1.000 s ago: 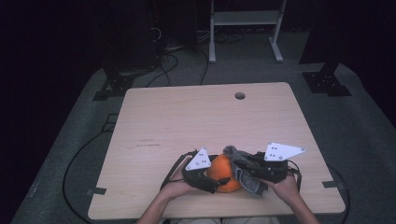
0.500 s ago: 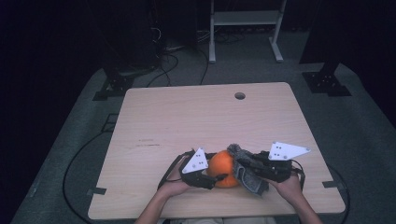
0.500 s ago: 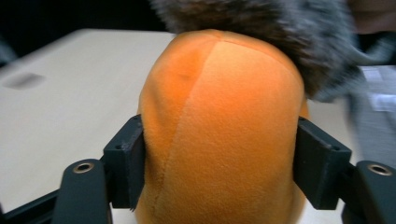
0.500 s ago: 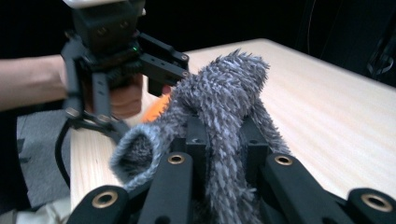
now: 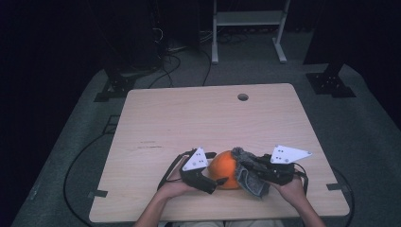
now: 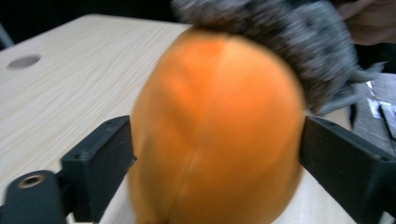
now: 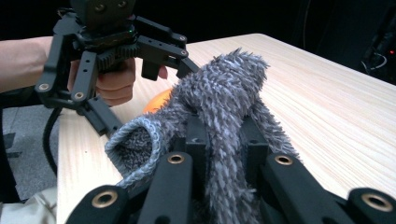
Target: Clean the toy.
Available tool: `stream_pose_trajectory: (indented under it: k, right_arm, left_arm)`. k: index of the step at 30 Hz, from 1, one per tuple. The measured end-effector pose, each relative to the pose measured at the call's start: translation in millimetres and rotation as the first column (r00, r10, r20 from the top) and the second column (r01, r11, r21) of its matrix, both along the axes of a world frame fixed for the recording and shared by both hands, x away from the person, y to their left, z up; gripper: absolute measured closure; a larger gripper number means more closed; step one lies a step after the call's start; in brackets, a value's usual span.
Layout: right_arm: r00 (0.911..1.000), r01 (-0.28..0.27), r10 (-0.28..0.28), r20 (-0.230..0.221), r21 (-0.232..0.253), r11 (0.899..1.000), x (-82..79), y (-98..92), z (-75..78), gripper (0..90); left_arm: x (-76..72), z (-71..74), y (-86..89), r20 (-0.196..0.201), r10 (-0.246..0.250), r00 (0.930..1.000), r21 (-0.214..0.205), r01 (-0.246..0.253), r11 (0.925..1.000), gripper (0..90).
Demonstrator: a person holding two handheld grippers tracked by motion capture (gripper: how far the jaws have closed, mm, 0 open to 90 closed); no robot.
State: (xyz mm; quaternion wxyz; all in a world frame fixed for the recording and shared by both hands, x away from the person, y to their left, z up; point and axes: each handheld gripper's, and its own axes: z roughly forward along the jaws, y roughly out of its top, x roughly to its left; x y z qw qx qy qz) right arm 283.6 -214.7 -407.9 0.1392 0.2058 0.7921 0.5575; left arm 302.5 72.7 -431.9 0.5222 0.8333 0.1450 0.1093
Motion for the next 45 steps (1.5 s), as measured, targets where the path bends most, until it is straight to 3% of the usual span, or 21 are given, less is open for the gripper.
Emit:
stream_pose_trajectory:
  k: [2, 4, 7, 11, 12, 13, 17, 23, 26, 32, 34, 38, 42, 45]
  right_arm:
    - [1.0000, 0.007, -0.007, 0.001, -0.005, 1.000, 0.2, -1.5, 0.3, 77.4]
    - [0.9999, 0.010, -0.010, 0.008, -0.026, 1.000, -1.2, -0.2, 2.4, 77.4]
    - [0.9992, -0.003, 0.005, 0.040, -0.059, 0.998, -9.4, 9.1, 10.5, 77.5]
    - [0.9952, -0.047, 0.054, 0.081, -0.078, 0.996, -18.2, 27.4, 17.3, 77.6]
    - [0.9952, -0.046, 0.054, 0.082, -0.090, 0.995, -17.6, 29.5, 17.8, 77.6]
    - [0.9959, -0.043, 0.050, 0.075, -0.087, 0.995, -15.1, 27.9, 17.0, 77.7]
    - [0.9994, 0.006, -0.005, 0.036, -0.037, 0.999, -3.8, 7.5, 10.1, 77.7]
    - [0.9987, 0.050, -0.050, 0.003, -0.052, 0.997, 1.8, -14.6, 2.9, 77.6]
    - [0.9986, 0.053, -0.053, 0.000, -0.066, 0.996, 1.9, -19.4, 1.7, 77.6]
    - [0.9989, 0.046, -0.046, 0.004, -0.071, 0.996, -1.8, -17.6, 4.1, 77.6]
    - [0.9995, 0.032, -0.032, 0.009, -0.072, 0.997, -3.8, -13.1, 6.1, 77.6]
    - [0.9998, -0.002, 0.004, 0.018, -0.084, 0.996, -7.6, -0.5, 10.2, 77.6]
    - [0.9991, -0.023, 0.026, 0.034, -0.078, 0.997, -9.7, 7.9, 14.0, 77.5]
    - [0.9996, -0.010, 0.012, 0.025, -0.079, 0.997, -6.6, 5.3, 13.8, 77.6]
  left_arm:
    - [-0.4, -3.6, -2.8, 0.001, -0.021, 0.9998, 0.010, 0.021, 0.9997, 13.3]
    - [-4.3, -5.0, -6.5, 0.046, -0.021, 0.9987, 0.027, 0.019, 0.9994, 21.6]
    - [-7.7, -6.3, -10.4, 0.050, -0.034, 0.9982, 0.040, 0.032, 0.9987, 27.9]
    - [-15.2, -7.4, -19.3, 0.065, -0.071, 0.9954, 0.074, 0.066, 0.9950, 29.9]
    - [-20.7, -6.9, -23.9, 0.093, -0.089, 0.9917, 0.116, 0.079, 0.9902, 29.8]
    - [-21.4, -6.7, -24.0, 0.099, -0.090, 0.9911, 0.120, 0.078, 0.9898, 30.0]
    - [-19.0, -8.4, -22.2, 0.087, -0.095, 0.9917, 0.088, 0.087, 0.9923, 31.1]
    - [-15.3, -8.6, -20.2, 0.083, -0.070, 0.9940, 0.062, 0.065, 0.9959, 29.8]
    - [-11.8, -8.5, -18.9, 0.073, -0.030, 0.9968, 0.041, 0.027, 0.9988, 28.8]
    - [-4.4, -7.2, -15.4, -0.004, 0.052, 0.9986, -0.001, -0.052, 0.9986, 27.4]
    - [-3.8, -7.8, -15.2, -0.015, 0.058, 0.9982, -0.005, -0.058, 0.9983, 27.8]
    - [-6.9, -8.8, -17.3, 0.005, 0.030, 0.9995, 0.016, -0.030, 0.9994, 28.2]
    - [-16.5, -11.3, -27.0, 0.073, -0.034, 0.9967, 0.075, 0.028, 0.9968, 29.3]
    - [-17.6, -10.8, -27.4, 0.082, -0.050, 0.9954, 0.075, 0.044, 0.9962, 29.1]
